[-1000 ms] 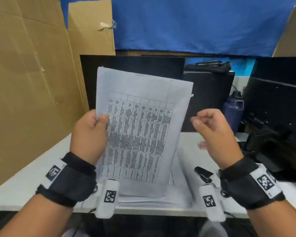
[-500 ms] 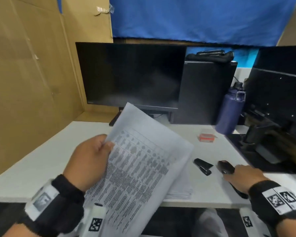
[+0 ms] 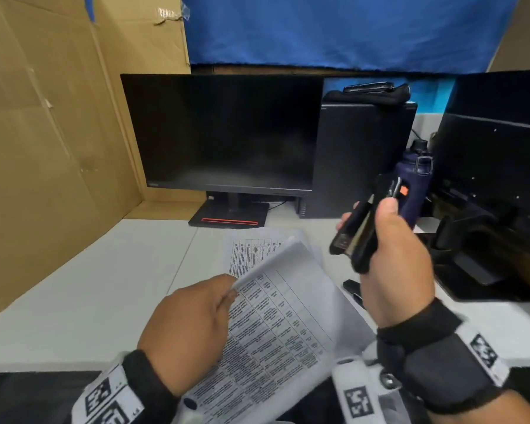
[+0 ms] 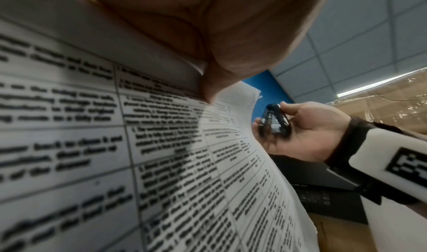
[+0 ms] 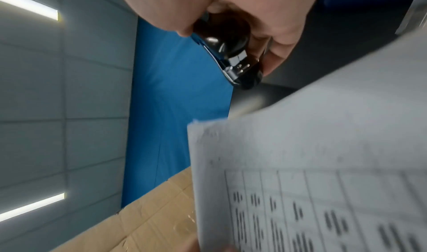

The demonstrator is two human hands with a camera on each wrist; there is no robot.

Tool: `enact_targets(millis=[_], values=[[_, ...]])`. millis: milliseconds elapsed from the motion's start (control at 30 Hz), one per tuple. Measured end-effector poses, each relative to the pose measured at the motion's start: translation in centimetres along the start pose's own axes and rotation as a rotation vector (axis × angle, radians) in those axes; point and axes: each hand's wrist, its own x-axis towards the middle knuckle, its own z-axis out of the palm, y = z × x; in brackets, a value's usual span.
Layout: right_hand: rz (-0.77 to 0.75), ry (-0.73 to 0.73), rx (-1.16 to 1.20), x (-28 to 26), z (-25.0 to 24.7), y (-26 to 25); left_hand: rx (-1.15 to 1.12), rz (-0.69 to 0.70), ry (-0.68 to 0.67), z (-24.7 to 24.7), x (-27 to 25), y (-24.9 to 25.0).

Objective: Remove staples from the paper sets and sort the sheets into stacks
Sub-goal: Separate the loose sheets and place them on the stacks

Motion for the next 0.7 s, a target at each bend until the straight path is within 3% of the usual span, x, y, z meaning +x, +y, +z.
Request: enact_targets(millis=[167,400,700], values=[[0.032,-0.014,0.081,-1.8,1.5,1.2,-0.061,-0.010,-0.029,0.7,-0.3,0.5],[0.027,0.066,-0.014,-2.7,2.0,1.7,-0.123,-0.022,-0.051,1.5,-0.6,1.0],[-0.113,0.174,-0.219,-2.9,2.1,1.7,-0.177,-0.004,-0.065,2.2,-1.2,2.0]])
